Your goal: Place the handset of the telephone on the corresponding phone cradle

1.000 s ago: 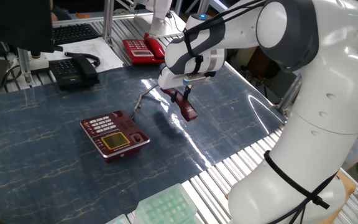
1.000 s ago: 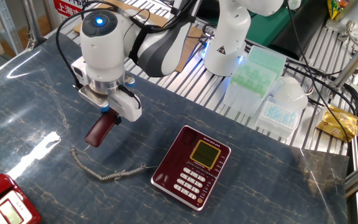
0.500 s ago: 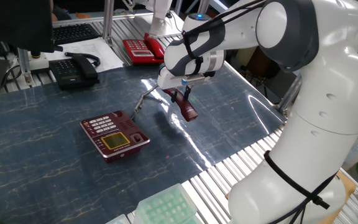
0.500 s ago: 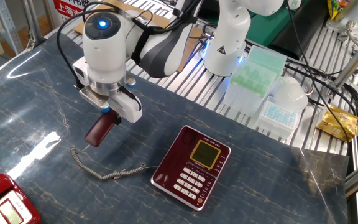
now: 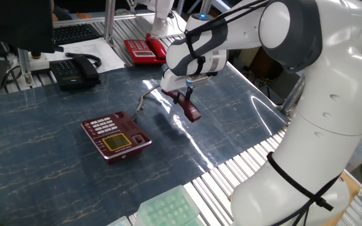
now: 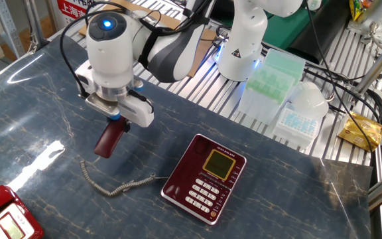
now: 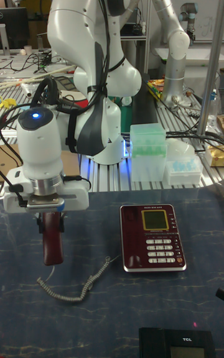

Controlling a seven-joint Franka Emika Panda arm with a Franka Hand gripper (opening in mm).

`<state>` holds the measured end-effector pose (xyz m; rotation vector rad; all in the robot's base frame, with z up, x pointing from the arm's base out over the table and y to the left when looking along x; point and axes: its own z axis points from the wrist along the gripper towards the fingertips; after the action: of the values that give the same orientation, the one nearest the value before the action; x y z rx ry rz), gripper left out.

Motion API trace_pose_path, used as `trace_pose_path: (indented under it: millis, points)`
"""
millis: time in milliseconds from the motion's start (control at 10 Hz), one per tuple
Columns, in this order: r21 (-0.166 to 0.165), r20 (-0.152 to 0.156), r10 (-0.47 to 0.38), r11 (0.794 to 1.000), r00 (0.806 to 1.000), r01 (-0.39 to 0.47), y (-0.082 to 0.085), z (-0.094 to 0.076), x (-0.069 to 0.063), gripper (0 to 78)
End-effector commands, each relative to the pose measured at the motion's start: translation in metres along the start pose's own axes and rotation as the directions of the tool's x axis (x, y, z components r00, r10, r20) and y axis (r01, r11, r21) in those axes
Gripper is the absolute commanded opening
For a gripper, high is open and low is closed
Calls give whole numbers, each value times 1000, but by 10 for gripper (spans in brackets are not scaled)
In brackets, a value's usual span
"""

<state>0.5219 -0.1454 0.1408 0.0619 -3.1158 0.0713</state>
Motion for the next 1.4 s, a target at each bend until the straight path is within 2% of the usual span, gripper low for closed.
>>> trace_pose_path:
  millis: [100,200,400,900,1000,1100,1200,1300,1400]
  points:
    - [-31,8,-88,996,996,88,11,-8,0,13]
    - [-31,8,-88,996,996,88,11,-8,0,13]
    - [-21,-9,-11,1000,1000,11,56,-23,9,13]
    - [-27,-11,79,997,997,-79,119,-27,25,13]
    - [-27,-12,102,994,995,-102,130,-28,27,13]
    - [-27,-13,109,994,994,-110,134,-29,28,13]
    - [-30,-19,132,991,991,-132,147,-31,32,13]
    - [-30,-19,132,991,991,-132,147,-31,32,13]
    - [-32,-20,152,988,988,-152,159,-31,35,13]
